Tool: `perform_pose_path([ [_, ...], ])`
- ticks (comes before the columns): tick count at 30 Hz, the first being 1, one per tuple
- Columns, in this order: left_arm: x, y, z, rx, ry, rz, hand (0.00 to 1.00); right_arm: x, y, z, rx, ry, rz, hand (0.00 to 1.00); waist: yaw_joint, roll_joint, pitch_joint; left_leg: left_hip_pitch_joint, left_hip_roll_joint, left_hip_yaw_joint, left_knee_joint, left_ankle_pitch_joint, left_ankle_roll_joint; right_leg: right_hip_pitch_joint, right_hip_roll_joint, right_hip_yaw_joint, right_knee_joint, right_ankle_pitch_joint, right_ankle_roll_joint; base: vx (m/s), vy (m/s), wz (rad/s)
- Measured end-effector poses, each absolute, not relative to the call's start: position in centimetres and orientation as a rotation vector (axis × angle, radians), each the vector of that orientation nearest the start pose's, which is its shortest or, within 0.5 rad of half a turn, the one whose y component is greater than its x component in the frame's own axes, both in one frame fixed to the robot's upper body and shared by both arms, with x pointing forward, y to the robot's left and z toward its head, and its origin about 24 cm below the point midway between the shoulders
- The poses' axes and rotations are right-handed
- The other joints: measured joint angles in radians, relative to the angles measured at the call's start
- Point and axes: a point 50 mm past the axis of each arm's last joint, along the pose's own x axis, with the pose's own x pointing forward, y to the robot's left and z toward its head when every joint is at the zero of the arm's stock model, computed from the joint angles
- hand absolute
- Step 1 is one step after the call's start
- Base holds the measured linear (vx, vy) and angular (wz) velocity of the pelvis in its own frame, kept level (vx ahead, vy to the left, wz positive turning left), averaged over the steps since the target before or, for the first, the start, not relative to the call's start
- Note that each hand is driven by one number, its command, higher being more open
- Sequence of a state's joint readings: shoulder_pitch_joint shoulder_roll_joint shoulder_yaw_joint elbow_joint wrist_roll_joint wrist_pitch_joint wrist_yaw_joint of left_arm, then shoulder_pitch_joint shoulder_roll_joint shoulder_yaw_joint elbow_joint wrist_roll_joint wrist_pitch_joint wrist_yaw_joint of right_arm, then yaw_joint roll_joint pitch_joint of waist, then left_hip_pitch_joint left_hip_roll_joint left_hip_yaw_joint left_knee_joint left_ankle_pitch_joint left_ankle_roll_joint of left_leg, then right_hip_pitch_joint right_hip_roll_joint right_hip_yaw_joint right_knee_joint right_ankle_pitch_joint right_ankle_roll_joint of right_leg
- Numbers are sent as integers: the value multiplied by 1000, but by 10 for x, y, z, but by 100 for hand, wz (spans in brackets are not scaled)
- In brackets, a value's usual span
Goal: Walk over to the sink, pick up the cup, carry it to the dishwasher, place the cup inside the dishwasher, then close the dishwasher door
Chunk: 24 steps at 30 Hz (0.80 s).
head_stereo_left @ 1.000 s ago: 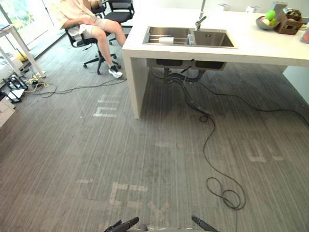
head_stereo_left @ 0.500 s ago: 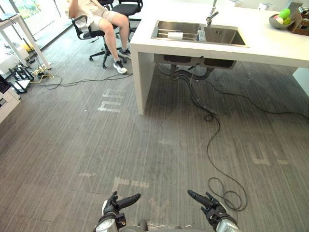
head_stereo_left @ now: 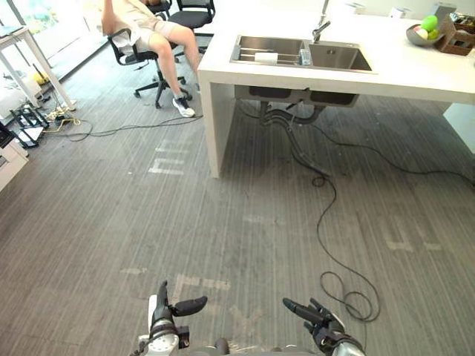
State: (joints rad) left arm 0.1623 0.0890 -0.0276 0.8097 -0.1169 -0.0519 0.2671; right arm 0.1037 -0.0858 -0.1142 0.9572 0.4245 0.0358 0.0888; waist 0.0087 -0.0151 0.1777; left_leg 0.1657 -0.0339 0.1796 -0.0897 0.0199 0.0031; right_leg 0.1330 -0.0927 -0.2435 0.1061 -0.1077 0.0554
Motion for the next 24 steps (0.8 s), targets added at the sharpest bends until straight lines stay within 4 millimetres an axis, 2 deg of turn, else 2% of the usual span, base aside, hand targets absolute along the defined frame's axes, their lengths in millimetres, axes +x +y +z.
perform_pose_path([
  [5,106,190,-147,-149,947,318,100,94,-197,-158,494,996,-375,100,2,0,0,-3,-1,3,0,1,2,-9,0,5,0,0,0,11,-7,-4],
  [7,105,191,-148,-196,951,297,100,93,-197,-158,501,977,-376,100,1,0,0,-4,-3,2,-1,-1,4,-16,-3,3,12,-5,0,0,0,0],
  [10,106,193,-147,-179,933,274,100,93,-198,-157,507,948,-395,100,1,-3,1,-7,-16,1,1,-15,33,-59,-30,-4,115,-54,19,9,18,2],
  [11,108,192,-147,-180,921,272,100,93,-201,-156,500,934,-404,100,0,-8,7,-17,-20,6,16,-31,61,-113,-49,-8,210,-65,35,12,44,-5],
  [12,109,193,-146,-178,916,271,100,95,-202,-155,498,926,-403,100,1,-9,7,-29,-19,8,33,-39,68,-139,-56,-12,254,-65,35,16,56,-16],
  [13,111,193,-145,-177,907,270,100,101,-202,-153,496,904,-398,100,3,-6,15,-46,-14,16,68,-58,77,-195,-76,-17,379,-71,26,1,47,-15],
  [14,117,198,-142,-164,880,272,100,111,-204,-149,486,856,-391,100,1,-27,42,-66,-16,19,137,-95,84,-296,-137,-37,639,-48,-24,39,50,-13],
  [15,123,202,-140,-150,860,273,100,116,-207,-147,480,838,-392,100,-1,-39,69,-76,-10,15,211,-138,88,-352,-163,-35,785,27,-52,55,30,-4],
  [16,125,203,-139,-145,853,274,100,116,-208,-146,477,835,-392,100,0,-39,81,-80,-5,13,243,-157,90,-374,-164,-28,832,48,-46,112,12,0],
  [17,128,204,-138,-144,846,278,100,116,-209,-146,485,831,-399,100,-1,-37,98,-81,11,11,289,-189,85,-414,-158,-15,889,18,-31,133,-16,4],
  [18,131,204,-136,-155,836,281,100,116,-208,-146,501,827,-405,100,-6,-31,104,-81,28,4,311,-210,77,-450,-141,-17,866,-27,-28,138,-26,8],
  [19,134,203,-135,-163,825,282,100,117,-207,-146,503,824,-403,100,-10,-31,106,-81,32,-2,313,-215,75,-470,-134,-18,820,-42,-27,166,-50,20],
  [20,144,203,-130,-164,790,272,100,119,-208,-144,502,810,-404,100,-18,-30,116,-80,37,-18,314,-224,68,-497,-119,-18,664,-41,-19,256,-100,40],
  [21,156,199,-125,-160,756,244,100,121,-209,-142,498,795,-405,100,-28,-29,128,-75,40,-37,316,-235,58,-500,-104,-14,434,-11,9,286,-120,45],
  [22,161,198,-122,-158,740,234,100,120,-210,-141,497,792,-407,100,-29,-29,129,-71,40,-44,318,-244,50,-500,-100,-9,322,20,24,349,-161,48],
  [23,170,195,-117,-163,708,220,100,117,-211,-141,500,790,-414,100,-28,-34,133,-56,38,-61,338,-275,35,-491,-101,-8,147,70,51,280,-146,35],
  [24,174,194,-116,-168,698,215,100,114,-211,-142,507,792,-423,100,-28,-37,136,-45,39,-73,352,-295,25,-485,-103,-8,102,81,57,377,-237,54],
])
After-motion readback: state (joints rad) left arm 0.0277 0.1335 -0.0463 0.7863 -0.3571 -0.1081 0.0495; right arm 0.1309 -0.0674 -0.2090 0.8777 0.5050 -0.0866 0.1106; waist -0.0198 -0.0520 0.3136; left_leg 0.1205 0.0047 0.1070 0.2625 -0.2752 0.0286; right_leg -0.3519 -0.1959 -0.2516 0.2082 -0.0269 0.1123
